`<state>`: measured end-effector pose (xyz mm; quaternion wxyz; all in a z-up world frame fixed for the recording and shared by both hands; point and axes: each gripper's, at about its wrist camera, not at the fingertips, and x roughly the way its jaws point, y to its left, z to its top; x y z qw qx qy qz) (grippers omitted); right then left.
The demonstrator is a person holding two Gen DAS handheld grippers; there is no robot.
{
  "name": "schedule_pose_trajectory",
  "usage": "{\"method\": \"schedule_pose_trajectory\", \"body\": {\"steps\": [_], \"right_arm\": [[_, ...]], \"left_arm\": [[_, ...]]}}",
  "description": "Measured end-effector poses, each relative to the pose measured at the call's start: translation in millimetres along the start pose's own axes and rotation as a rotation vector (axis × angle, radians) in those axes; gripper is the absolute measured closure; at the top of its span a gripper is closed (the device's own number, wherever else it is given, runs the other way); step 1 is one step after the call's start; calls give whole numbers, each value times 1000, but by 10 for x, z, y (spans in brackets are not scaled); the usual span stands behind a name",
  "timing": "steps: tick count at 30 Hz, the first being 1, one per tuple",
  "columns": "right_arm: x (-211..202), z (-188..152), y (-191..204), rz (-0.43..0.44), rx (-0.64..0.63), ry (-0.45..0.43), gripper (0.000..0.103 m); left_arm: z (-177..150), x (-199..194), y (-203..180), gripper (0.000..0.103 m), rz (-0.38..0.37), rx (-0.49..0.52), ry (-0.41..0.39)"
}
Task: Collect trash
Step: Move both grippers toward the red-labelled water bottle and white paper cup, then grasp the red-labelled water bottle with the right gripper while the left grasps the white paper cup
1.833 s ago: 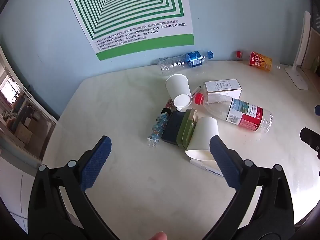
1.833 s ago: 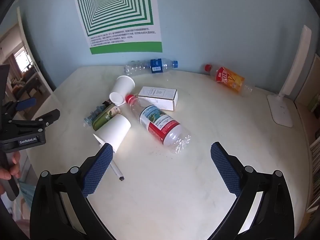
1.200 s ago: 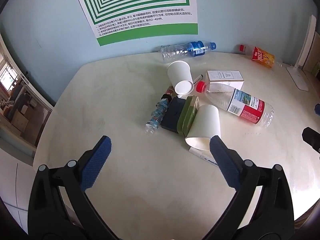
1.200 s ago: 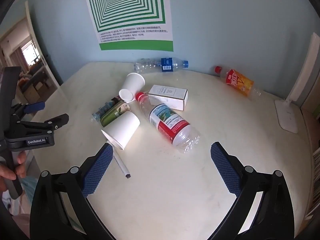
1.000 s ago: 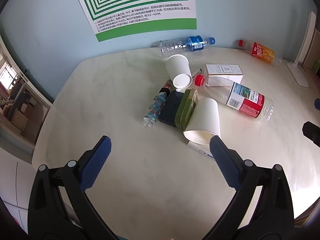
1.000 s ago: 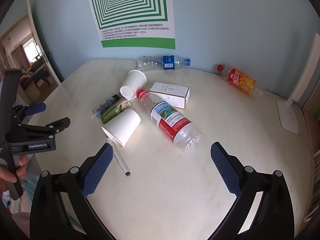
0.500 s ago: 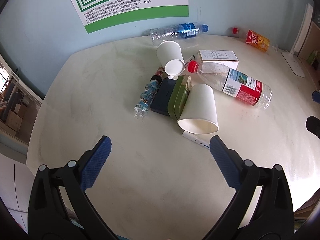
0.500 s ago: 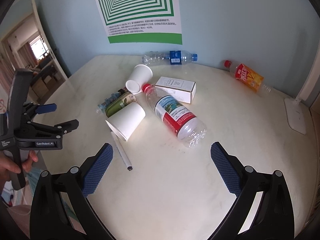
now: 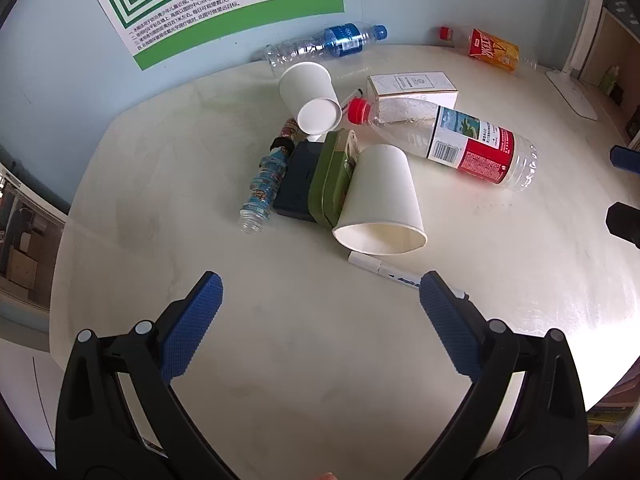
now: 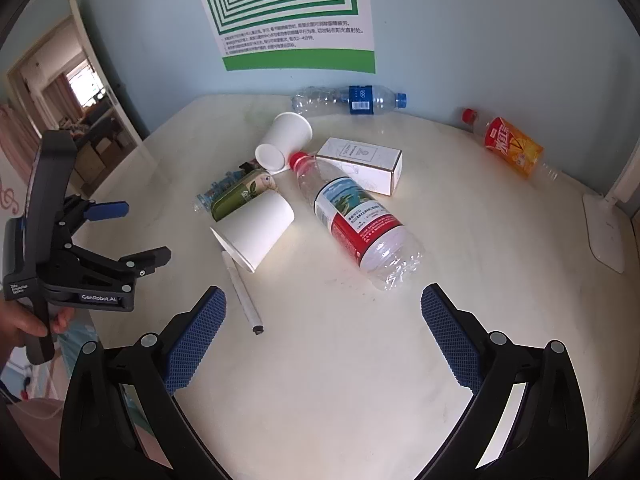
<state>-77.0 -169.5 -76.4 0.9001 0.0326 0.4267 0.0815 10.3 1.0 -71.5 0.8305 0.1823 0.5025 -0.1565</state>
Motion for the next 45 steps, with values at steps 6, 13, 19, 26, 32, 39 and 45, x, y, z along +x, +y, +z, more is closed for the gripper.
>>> {"method": "schedule_pose_trajectory", "body": {"steps": [6, 13, 19, 26, 32, 39, 45], "right_arm": [[85, 44, -47, -8, -7, 20, 6], [212, 103, -110, -10, -24, 49, 6], [359, 195, -163, -4, -61, 87, 6], [627, 344, -262, -5, -109, 141, 6], [797, 481, -335, 19, -143, 168, 6], [946, 607, -315, 47, -213, 187, 6], [1004, 648, -297, 70, -234, 188, 6]], "left_arm": [[61, 151, -2, 7, -11, 39, 28], [190, 314, -58, 7, -49, 66, 49], [342, 499, -184, 7, -69, 111, 69], [470, 738, -311, 7, -65, 150, 105], [542, 851, -392, 7, -69, 168, 124], [590, 899, -396, 7, -51, 188, 128], [612, 871, -392, 7, -43, 180, 123]]}}
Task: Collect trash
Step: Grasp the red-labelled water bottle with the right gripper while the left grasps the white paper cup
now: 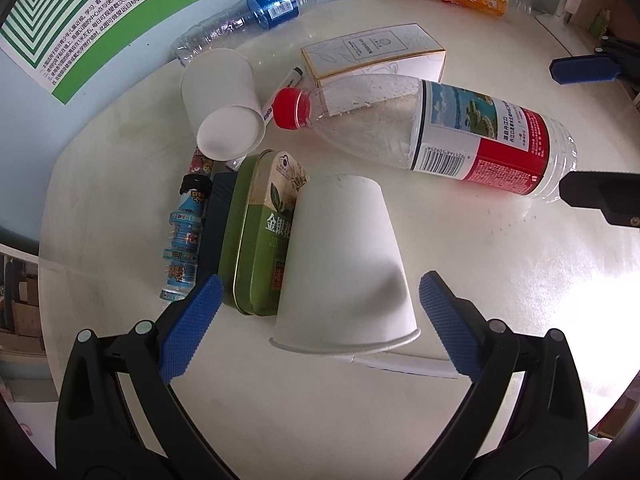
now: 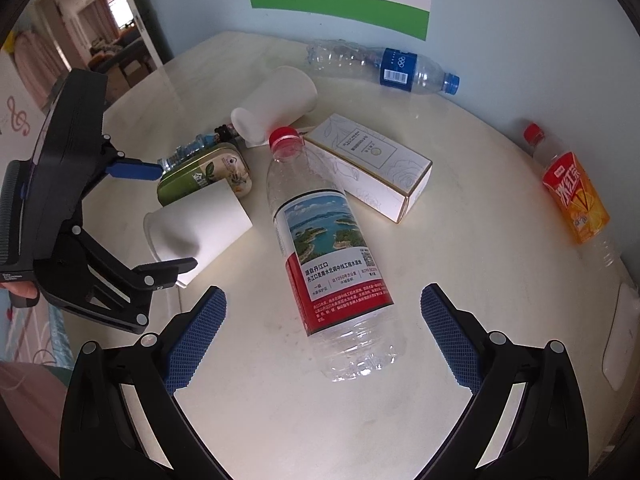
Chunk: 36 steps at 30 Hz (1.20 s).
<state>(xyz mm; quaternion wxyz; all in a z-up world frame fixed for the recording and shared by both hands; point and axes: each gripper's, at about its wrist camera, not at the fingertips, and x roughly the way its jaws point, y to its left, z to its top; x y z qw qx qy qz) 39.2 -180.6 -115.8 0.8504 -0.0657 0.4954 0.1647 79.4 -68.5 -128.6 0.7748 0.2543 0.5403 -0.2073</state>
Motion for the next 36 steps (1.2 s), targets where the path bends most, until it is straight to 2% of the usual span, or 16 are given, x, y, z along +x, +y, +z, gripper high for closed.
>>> {"method": "schedule_pose_trajectory", "body": {"steps": [3, 6, 8, 12, 13, 15, 17, 20, 21, 29, 36], "right_arm": [[55, 4, 4, 6, -10, 11, 7], [125, 9, 1, 11, -22, 24, 7], [155, 20, -5, 12, -33, 25, 7], [233, 62, -34, 15, -52, 26, 9], [269, 77, -45, 19, -56, 33, 15], [360, 104, -63, 23, -64, 60, 26], [460, 116, -83, 17, -71, 85, 26], [551, 114, -77, 29, -85, 105, 30], [566, 111, -76, 23, -91, 108, 36], [471, 100, -102, 56, -46, 89, 38], [158, -3, -139, 85, 28, 44, 39]], "left_arm": [[-5, -37, -35, 7, -4, 12, -15], [18, -72, -132, 8, 5, 66, -51], [27, -105, -208, 12, 21, 108, -76], [62, -45, -314, 32, 9, 146, -68], [67, -3, -322, 35, 3, 144, -53], [83, 56, -319, 37, 4, 138, -37], [80, 102, -303, 42, -18, 119, -21], [83, 149, -256, 43, -43, 89, -13], [86, 147, -238, 43, -54, 80, -14], [61, 118, -77, 47, -170, -9, -24], [-41, -90, -24, 47, -177, -4, -62]]}}
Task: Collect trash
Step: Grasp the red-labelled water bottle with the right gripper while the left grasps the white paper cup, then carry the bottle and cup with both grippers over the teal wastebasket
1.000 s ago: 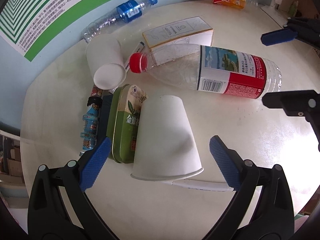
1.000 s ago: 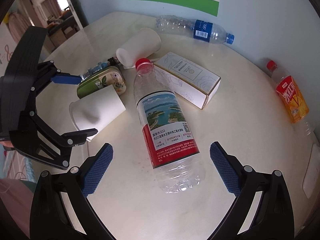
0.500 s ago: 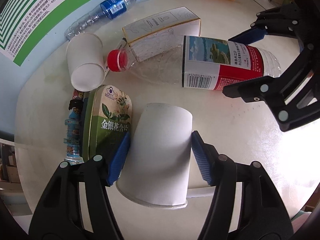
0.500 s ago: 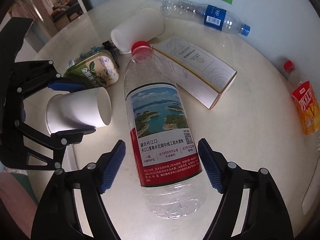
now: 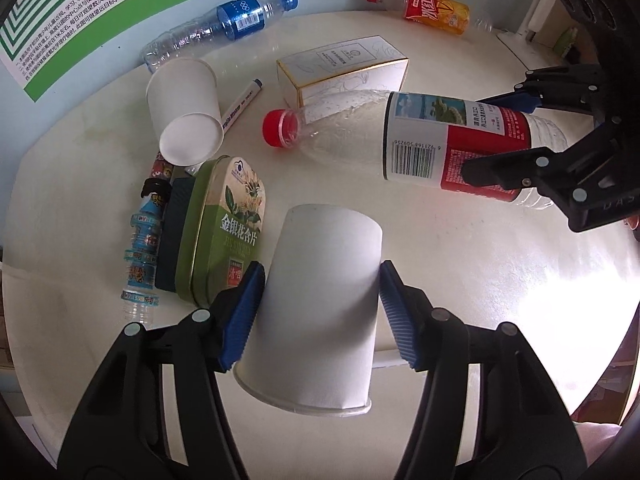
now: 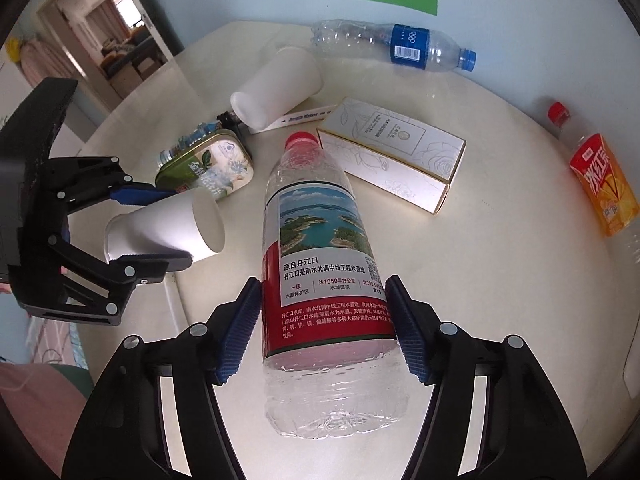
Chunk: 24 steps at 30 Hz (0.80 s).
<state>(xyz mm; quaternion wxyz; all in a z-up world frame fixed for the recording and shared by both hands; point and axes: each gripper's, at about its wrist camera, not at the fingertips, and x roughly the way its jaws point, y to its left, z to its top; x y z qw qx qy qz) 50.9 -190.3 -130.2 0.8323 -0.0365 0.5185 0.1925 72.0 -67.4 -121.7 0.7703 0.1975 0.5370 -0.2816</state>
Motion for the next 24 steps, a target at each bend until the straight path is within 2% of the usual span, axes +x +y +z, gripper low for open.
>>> {"method": "schedule_pose_trajectory", "body": {"steps": [11, 18, 24], "right_arm": [[-402, -178, 104, 48, 71, -70, 41], [-487, -290, 209, 61, 72, -72, 42], [-636, -420, 213, 133, 110, -115, 42]], "left_arm": [[-316, -582, 162, 47, 23, -71, -76], [-558, -884, 278, 47, 58, -126, -103], [-869, -1104, 350, 47, 96, -222, -126]]}}
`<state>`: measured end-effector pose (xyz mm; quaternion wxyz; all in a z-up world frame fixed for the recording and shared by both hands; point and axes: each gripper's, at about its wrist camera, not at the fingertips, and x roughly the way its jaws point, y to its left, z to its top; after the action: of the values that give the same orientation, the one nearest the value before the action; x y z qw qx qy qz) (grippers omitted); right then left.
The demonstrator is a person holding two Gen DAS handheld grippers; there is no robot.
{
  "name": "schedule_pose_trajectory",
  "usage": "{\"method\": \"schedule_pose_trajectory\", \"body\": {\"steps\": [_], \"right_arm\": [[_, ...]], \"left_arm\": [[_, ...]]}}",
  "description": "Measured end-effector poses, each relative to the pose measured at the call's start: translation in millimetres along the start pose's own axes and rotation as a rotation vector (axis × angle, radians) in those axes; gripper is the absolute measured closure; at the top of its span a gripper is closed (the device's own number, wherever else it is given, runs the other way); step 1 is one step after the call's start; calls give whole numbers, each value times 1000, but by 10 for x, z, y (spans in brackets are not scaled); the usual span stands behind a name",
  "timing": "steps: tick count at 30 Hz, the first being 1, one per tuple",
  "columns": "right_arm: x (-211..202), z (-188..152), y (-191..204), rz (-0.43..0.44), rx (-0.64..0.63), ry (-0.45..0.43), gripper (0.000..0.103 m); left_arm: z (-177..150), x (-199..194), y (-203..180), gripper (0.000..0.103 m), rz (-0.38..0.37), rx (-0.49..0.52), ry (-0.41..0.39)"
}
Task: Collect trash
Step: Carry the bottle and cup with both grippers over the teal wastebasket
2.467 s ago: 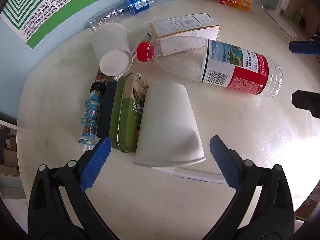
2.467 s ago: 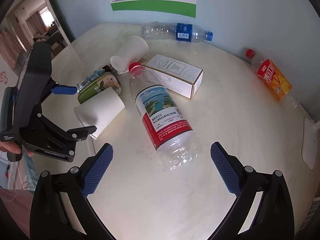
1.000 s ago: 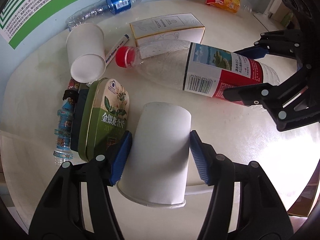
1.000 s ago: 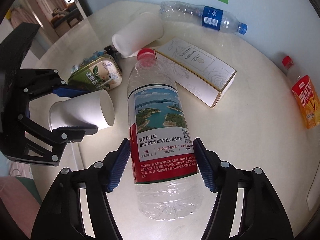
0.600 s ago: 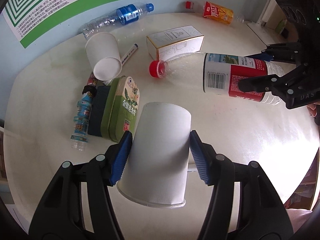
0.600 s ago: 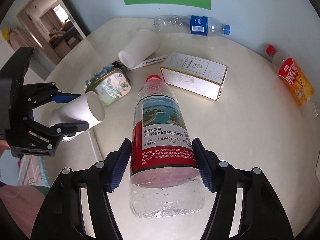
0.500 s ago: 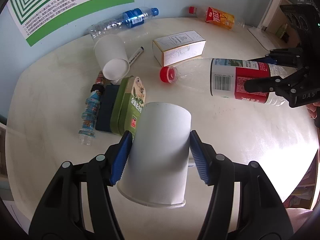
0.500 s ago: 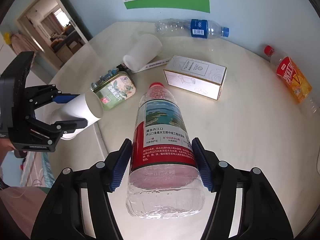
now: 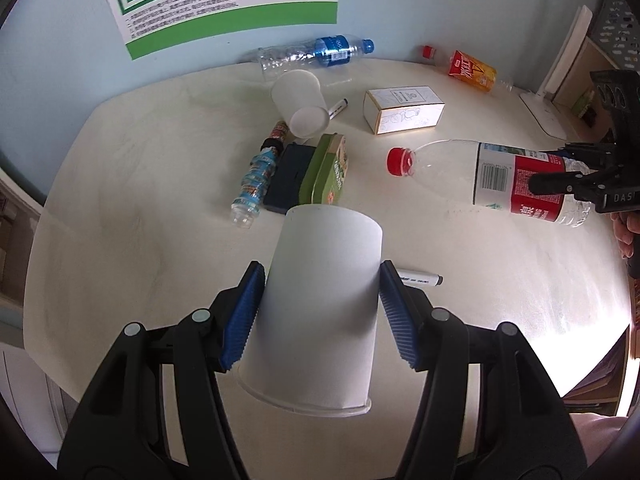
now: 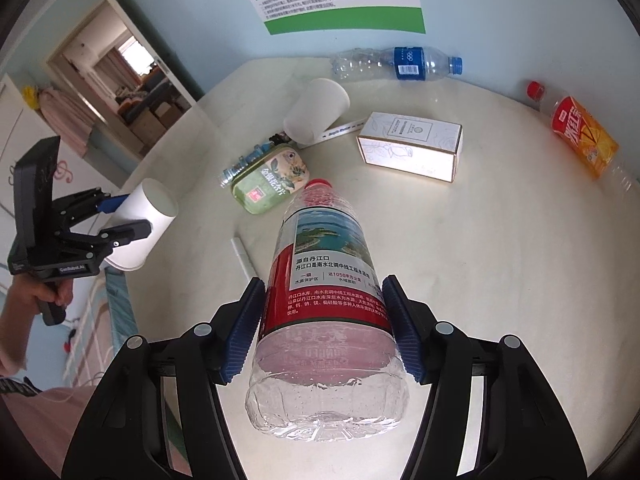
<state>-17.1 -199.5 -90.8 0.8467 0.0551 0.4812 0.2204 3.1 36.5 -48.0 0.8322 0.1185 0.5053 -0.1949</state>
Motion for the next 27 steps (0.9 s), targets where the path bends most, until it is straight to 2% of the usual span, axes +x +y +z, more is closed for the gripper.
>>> {"method": "schedule_pose_trajectory", "body": {"steps": [6, 12, 16, 21, 27], "right_arm": [[-239, 127, 283, 91, -82, -40, 42], [-250, 272, 902, 232, -240, -27, 42], [-66, 343, 1517, 335, -355, 28, 42], [233, 321, 2431, 422, -493, 101, 42], [871, 164, 3589, 500, -604, 216, 42]], "left_arm": [[-363, -258, 166, 47, 60, -128, -6], [-935, -537, 410, 47, 151, -298, 6], [-1454, -742, 657, 47, 208, -434, 14], [-2158, -961, 1043, 47, 270, -562, 20], [-3155, -1060, 1728, 46, 321, -733, 65]]}}
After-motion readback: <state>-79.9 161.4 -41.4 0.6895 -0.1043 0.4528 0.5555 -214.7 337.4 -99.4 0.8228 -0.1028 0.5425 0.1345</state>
